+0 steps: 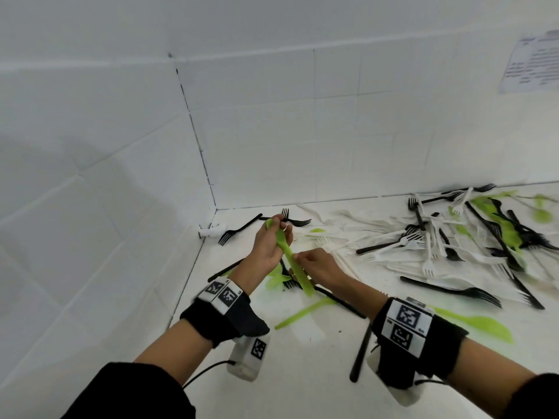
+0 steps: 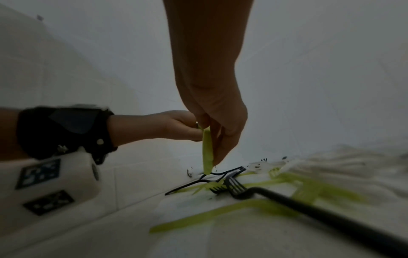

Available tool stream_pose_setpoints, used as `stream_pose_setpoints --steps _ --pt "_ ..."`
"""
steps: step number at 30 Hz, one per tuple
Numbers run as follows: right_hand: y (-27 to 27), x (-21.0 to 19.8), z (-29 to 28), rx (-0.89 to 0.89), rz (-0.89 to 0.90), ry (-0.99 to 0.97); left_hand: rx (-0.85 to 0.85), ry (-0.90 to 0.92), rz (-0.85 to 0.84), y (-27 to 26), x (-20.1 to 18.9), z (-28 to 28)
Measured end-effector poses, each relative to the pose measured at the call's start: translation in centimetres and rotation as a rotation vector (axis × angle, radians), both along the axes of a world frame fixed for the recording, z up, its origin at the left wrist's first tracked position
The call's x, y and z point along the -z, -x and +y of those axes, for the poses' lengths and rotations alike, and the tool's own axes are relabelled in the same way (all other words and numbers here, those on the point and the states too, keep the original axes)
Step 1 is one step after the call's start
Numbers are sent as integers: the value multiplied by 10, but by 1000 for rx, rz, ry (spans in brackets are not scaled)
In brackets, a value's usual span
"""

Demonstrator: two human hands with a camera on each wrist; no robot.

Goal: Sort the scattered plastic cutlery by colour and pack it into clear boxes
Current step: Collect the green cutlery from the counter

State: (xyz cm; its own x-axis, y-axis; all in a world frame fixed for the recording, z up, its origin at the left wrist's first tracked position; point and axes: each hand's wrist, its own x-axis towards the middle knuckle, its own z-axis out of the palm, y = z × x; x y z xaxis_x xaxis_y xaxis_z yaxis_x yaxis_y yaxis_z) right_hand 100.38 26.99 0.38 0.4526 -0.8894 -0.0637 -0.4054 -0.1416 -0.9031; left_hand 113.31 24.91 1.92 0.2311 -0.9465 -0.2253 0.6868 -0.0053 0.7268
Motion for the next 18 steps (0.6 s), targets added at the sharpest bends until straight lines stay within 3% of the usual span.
stream_pose_setpoints --steps 3,5,9,11,18 --pt "5 -3 13 -8 -232 -235 61 41 -7 5 -4 0" --pt "20 -5 17 54 -310 -283 156 37 -96 16 -6 -3" --pt "60 -4 16 184 -249 -177 279 12 -497 38 -3 -10" --pt "99 -2 22 338 -216 -128 407 21 -545 68 6 -17" --pt "197 2 49 546 -164 -99 587 54 -521 161 22 -11"
